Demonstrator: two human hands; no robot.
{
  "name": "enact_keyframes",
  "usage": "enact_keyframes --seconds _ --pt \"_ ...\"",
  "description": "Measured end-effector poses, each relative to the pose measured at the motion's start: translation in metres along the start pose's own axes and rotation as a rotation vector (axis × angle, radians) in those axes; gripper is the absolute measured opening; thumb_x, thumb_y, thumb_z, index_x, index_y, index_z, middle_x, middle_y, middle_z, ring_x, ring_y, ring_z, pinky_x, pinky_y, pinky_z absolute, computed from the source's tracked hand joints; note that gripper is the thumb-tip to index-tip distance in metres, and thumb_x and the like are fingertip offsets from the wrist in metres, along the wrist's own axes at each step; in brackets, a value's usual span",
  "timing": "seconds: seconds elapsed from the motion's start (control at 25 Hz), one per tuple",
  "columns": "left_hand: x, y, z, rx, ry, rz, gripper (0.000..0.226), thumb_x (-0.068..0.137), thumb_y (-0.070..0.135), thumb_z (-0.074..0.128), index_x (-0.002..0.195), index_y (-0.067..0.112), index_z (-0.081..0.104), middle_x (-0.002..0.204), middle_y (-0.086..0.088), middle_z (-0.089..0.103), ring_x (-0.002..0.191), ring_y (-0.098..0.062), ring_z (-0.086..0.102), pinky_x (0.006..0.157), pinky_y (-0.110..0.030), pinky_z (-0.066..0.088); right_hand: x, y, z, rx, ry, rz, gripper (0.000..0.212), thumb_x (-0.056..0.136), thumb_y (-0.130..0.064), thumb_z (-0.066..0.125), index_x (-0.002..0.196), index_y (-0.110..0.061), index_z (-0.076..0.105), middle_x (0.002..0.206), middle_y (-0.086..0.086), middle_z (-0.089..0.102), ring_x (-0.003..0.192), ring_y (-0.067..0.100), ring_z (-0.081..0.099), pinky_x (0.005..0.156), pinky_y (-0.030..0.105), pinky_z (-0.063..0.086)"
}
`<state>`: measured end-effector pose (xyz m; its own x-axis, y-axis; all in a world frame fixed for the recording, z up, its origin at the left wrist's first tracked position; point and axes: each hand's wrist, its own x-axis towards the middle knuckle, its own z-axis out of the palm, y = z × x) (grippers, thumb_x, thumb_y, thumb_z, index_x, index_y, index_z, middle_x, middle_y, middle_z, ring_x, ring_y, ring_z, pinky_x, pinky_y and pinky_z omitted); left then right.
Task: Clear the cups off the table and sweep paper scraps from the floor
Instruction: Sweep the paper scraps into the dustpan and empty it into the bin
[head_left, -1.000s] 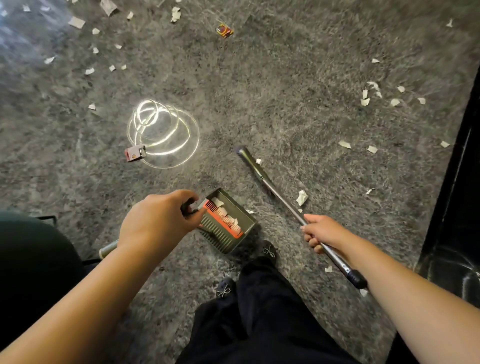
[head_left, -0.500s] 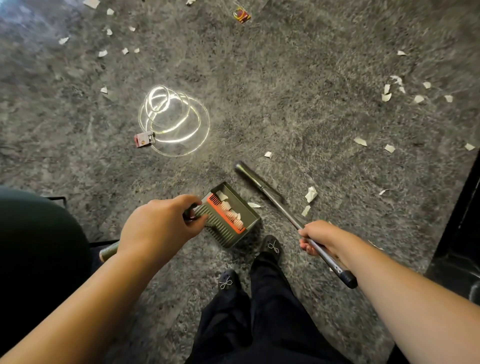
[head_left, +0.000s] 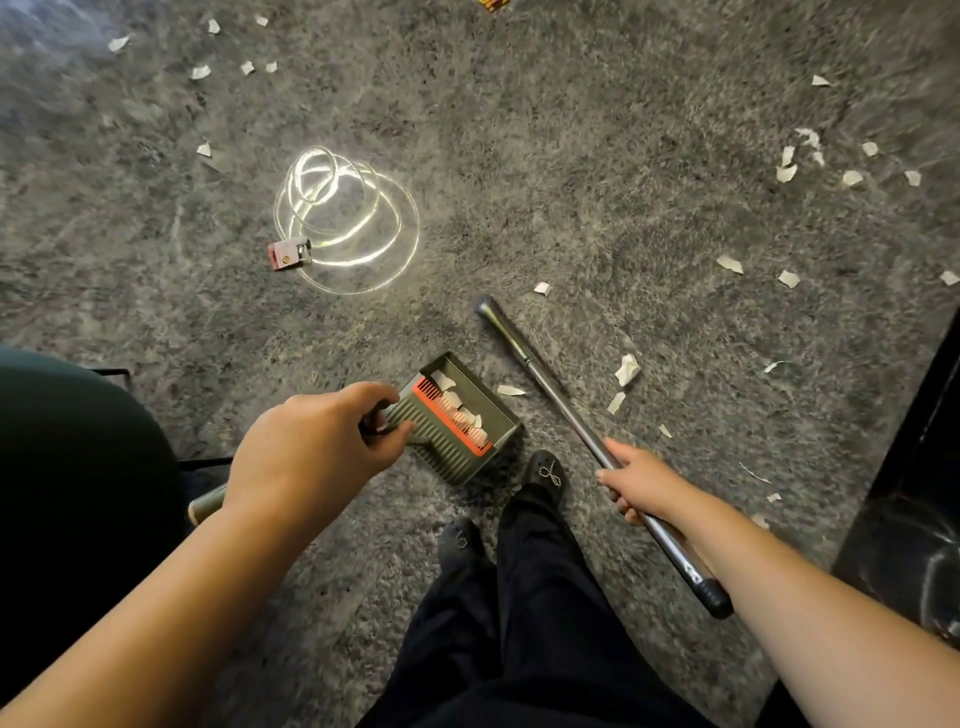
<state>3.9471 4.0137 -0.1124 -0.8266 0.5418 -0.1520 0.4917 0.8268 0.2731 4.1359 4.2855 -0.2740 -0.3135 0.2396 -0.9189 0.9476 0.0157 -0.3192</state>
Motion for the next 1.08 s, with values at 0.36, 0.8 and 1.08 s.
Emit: enact_keyframes --seconds 0.36,0.8,1.08 --pt "0.001 -0.002 0.003 0.001 -0.012 0.003 0.024 0.076 0.047 0.073 0.096 0.033 0.07 0.065 0.012 0.067 0.057 -0.016 0.063 0.05 -0.027 0.051 0.028 -0.027 0.001 0.155 -0.064 0.137 0.061 0.094 0.002 0.031 0.149 -0.025 0.026 0.056 0.005 0.041 0.038 0.011 0.036 0.036 0.018 0.031" --pt "-0.011 0.001 0.005 -0.004 -0.079 -0.026 0.031 0.079 0.052 0.066 0.104 0.034 0.068 0.072 0.009 0.069 0.066 -0.02 0.064 0.056 -0.033 0.054 -0.004 -0.011 0.031 0.179 -0.217 0.181 0.056 0.102 -0.015 0.039 0.152 -0.03 0.018 0.063 0.003 0.04 0.037 0.006 0.033 0.034 0.017 0.031" --pt "-0.009 -0.004 0.004 0.02 -0.078 -0.032 0.032 0.08 0.053 0.065 0.106 0.036 0.067 0.071 0.009 0.069 0.063 -0.02 0.064 0.051 -0.026 0.048 -0.049 -0.004 0.046 0.294 -0.28 0.122 0.058 0.1 -0.016 0.043 0.15 -0.035 0.021 0.053 -0.004 0.039 0.042 0.007 0.031 0.036 0.019 0.03"
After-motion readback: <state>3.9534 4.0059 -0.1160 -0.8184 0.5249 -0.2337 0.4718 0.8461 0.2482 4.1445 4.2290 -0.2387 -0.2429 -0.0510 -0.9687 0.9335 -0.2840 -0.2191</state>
